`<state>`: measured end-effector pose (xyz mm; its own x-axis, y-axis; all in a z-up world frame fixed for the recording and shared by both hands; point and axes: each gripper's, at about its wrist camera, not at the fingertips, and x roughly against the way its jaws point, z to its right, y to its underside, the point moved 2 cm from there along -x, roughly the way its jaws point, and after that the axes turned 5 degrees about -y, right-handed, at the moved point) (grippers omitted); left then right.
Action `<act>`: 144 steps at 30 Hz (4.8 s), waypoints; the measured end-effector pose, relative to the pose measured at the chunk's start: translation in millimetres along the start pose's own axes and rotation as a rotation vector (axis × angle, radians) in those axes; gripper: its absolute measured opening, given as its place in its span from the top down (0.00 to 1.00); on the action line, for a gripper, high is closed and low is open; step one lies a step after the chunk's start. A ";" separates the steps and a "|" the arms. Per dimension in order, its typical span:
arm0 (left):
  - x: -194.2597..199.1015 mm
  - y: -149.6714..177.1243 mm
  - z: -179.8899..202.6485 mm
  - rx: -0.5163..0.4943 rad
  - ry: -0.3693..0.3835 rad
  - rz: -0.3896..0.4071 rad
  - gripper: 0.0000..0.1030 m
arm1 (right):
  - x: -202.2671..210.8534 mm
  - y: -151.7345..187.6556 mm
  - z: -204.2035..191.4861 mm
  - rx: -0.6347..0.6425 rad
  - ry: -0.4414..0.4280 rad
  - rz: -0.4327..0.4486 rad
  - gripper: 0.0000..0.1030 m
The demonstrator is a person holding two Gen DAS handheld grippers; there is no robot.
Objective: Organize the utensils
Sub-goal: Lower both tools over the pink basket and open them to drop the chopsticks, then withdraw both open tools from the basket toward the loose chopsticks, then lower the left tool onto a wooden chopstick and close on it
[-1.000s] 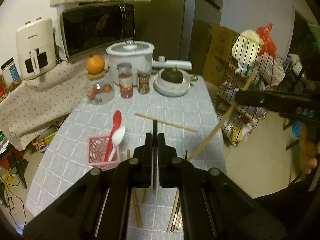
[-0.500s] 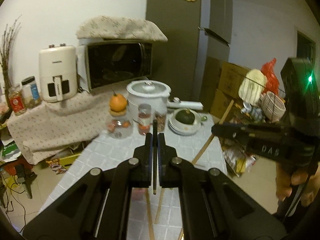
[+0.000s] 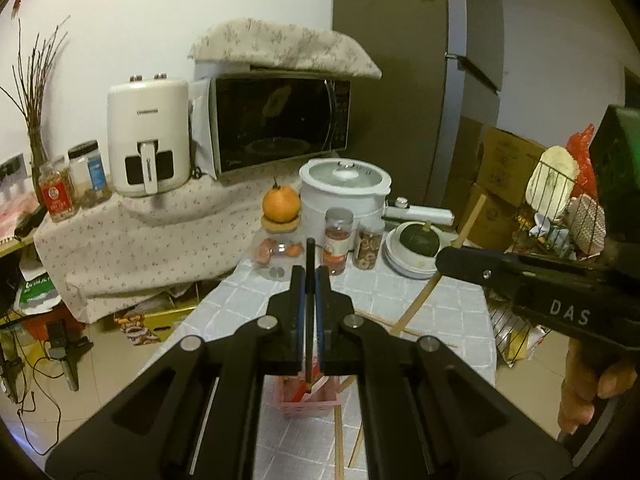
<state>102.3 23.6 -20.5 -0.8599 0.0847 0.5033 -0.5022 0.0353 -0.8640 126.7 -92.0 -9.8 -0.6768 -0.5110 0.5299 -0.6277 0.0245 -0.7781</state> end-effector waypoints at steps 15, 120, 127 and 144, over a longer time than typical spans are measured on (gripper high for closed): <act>-47.0 11.2 -7.6 0.022 -0.002 -0.121 0.95 | -55.3 14.5 2.2 0.001 0.031 -0.100 0.94; -92.2 173.9 92.4 -0.065 0.196 -0.804 0.45 | -50.6 175.1 186.2 -0.490 0.156 -0.614 0.97; -109.9 187.9 127.4 -0.089 0.309 -0.839 0.74 | -32.4 187.0 206.1 -0.498 0.132 -0.684 0.86; -141.3 197.7 142.3 -0.126 0.261 -0.803 0.92 | -26.2 192.0 216.8 -0.542 0.151 -0.684 0.68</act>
<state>111.6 -123.2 -260.7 -0.1912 0.2127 0.9582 -0.9233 0.2923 -0.2492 107.3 -260.2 -246.2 -0.1060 -0.4452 0.8891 -0.9835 0.1787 -0.0278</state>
